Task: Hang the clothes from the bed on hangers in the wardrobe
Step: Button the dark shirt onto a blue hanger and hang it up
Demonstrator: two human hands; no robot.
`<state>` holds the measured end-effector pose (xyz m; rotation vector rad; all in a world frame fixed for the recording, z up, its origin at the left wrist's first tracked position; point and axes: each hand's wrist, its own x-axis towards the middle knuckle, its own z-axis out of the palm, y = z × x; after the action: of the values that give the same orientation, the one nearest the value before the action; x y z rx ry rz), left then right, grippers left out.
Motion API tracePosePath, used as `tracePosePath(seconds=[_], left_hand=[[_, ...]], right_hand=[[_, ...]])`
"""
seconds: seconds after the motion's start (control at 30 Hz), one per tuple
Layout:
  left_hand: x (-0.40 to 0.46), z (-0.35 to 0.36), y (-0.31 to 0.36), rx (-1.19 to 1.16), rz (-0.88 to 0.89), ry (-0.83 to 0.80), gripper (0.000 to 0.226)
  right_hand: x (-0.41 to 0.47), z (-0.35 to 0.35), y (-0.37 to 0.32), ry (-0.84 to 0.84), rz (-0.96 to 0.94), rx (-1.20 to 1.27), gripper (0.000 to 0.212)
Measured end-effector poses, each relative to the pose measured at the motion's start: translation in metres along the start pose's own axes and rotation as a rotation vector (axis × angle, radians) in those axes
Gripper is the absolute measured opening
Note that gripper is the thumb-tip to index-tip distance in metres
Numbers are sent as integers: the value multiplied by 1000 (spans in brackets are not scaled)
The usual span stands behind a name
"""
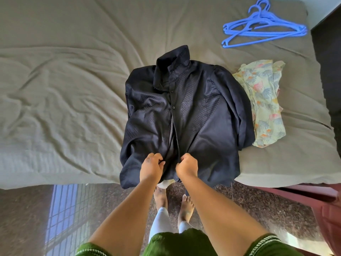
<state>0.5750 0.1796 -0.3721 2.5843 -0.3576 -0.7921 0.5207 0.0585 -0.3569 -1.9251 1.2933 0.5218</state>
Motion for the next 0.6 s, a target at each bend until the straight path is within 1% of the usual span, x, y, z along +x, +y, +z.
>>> tracePosePath(seconds=[0.07,0.17,0.2,0.27,0.33,0.43,0.5,0.53,0.6], left_hand=[[0,-7,7,-106,-70,29,14],[-5,-16,16,-235,-195,6,18],[-8,-18,18,-250,-215,-9,17],[-17,-21,22,-320,-253,-14,11],[-26,-26,27,-451,-312,10,5],[-38,-36,39,-651,-388,43,10],[-43,-45,51,-781,-421,64,10],[-45,-49,56,-810,-424,80,9],[-46,-55,65,-830,-418,92,9]], right_hand=[[-5,-3,2,10,-4,-9,8],[-11,-8,0,-45,31,9,19],[-13,-10,-3,-69,42,16,17],[-17,-15,-10,-114,52,28,7],[-22,-26,-16,-132,47,64,6],[-31,-45,-23,-147,19,112,20],[-37,-56,-29,-166,-19,102,41],[-41,-61,-32,-171,-40,92,46],[-47,-71,-39,-164,-85,68,50]])
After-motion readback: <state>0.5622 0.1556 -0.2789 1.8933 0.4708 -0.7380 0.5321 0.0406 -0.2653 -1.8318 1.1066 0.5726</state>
